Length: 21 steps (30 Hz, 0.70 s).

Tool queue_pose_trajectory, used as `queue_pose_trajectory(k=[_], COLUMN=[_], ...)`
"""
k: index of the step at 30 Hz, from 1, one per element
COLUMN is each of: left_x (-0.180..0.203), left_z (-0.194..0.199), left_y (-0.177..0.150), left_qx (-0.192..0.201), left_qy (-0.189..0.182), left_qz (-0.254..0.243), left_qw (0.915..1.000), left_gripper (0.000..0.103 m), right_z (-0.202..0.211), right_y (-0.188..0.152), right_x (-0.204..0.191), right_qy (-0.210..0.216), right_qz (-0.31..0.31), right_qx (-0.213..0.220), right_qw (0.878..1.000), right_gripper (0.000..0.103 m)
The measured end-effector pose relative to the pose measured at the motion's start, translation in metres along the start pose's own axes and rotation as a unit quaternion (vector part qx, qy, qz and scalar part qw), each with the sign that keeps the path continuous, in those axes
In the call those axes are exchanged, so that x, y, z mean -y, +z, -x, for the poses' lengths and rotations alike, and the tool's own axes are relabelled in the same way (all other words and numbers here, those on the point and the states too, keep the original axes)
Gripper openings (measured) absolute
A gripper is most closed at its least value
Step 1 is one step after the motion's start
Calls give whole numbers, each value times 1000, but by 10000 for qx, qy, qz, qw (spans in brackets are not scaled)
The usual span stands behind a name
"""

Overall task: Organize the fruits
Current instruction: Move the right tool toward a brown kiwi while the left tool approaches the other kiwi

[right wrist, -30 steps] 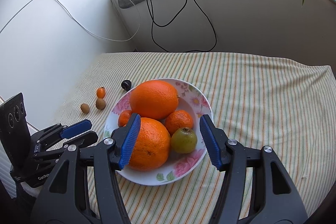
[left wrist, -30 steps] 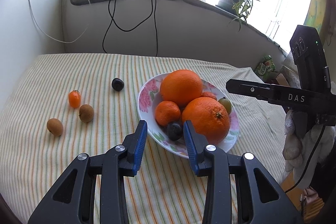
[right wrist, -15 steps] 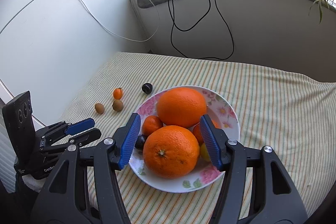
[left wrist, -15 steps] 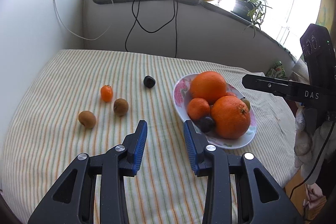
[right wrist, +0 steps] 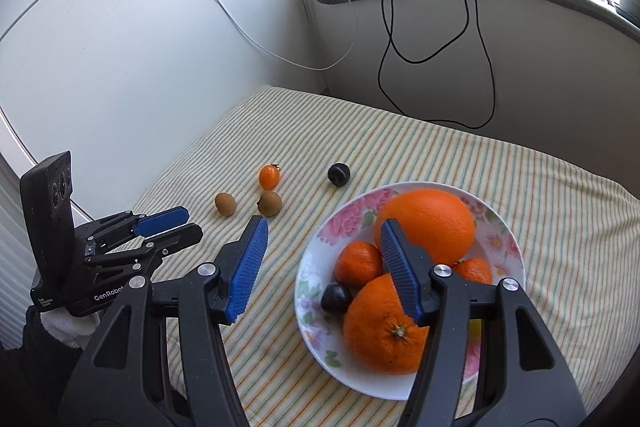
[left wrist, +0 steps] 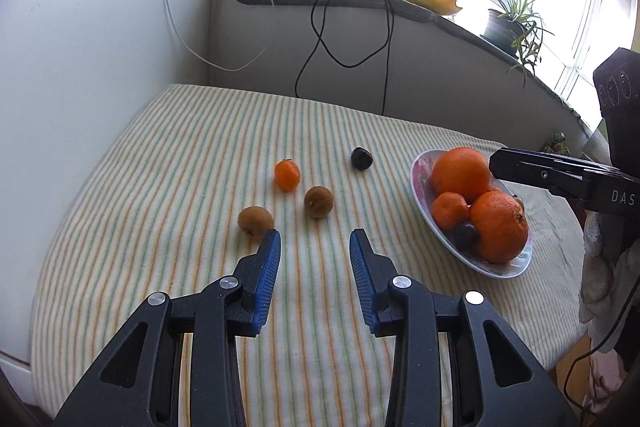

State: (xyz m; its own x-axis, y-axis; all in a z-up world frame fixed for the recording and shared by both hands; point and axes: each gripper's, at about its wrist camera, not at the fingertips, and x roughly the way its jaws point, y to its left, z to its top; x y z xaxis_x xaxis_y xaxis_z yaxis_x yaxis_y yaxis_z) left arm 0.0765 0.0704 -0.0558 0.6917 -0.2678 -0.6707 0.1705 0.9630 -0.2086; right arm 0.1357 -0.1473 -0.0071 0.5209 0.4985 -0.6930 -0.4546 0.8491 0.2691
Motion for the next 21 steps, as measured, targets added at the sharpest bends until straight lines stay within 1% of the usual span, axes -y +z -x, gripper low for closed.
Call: queue_pose_trajectory(k=[7,11,21], left_x=[-20,-25,-29], left_z=[-7,-14,-29], left_y=[3,4,6], left_qx=[-11,-76,-211], left_qy=[132,168,77], left_qz=[42,50,16], left_qw=[9999,9998,9997], left_gripper=[34,34,34], right_z=[-20,-38,-80], right_y=[13,20,26], right_x=[-28,-37,-56], right_qy=[110,136,248], right_qz=[350,484,684], right_qx=[-139,-311,-710], right_qw=[9992,9983,9948], right_gripper=[61,61,61])
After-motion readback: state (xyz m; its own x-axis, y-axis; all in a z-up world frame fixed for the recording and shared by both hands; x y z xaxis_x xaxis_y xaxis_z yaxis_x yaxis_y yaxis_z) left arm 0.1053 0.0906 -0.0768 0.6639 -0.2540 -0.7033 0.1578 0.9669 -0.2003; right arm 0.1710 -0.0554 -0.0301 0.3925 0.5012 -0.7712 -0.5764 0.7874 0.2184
